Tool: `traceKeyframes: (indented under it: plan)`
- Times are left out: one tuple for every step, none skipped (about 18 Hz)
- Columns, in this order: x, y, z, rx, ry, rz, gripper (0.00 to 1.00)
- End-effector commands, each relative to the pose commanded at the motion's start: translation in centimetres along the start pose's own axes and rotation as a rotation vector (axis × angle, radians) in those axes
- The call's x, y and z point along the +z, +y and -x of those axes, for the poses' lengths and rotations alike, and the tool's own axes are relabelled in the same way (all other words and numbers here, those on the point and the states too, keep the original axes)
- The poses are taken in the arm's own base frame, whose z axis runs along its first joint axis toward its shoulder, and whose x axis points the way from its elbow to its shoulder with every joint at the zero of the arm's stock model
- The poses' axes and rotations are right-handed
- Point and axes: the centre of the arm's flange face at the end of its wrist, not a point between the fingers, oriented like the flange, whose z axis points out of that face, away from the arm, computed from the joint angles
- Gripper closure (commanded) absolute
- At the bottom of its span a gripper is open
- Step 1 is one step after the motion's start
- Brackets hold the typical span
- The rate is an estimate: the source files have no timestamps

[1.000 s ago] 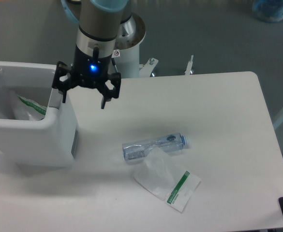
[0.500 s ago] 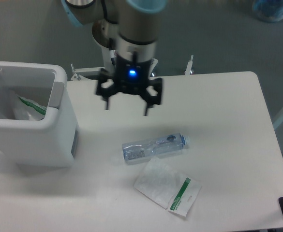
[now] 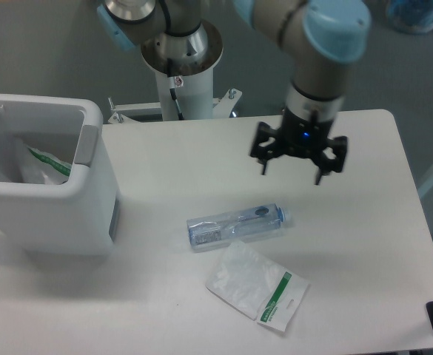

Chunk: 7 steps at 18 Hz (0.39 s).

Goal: Open the trash can

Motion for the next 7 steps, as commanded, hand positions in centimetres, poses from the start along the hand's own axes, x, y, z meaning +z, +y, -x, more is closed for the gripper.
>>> traceKeyframes:
  plan:
    - [0.1,0.5,1.0,0.04,-0.022,-0.01,0.0]
    - [0.7,0.7,1.9,0.078,-0.036,-0.013,0.0]
    - [1.0,1.0,2.7,0.105,-0.048,-0.012,0.0]
    - [1.3,1.6,3.5,0.117,-0.055,0.002,0.0]
    - [1.5,2.0,3.7,0.132,-0.056,0.017,0.0]
    - [1.6,2.0,3.8,0.144,-0.056,0.021,0.0]
    - [1.7,2.0,3.8,0.149,-0.056,0.023,0.0]
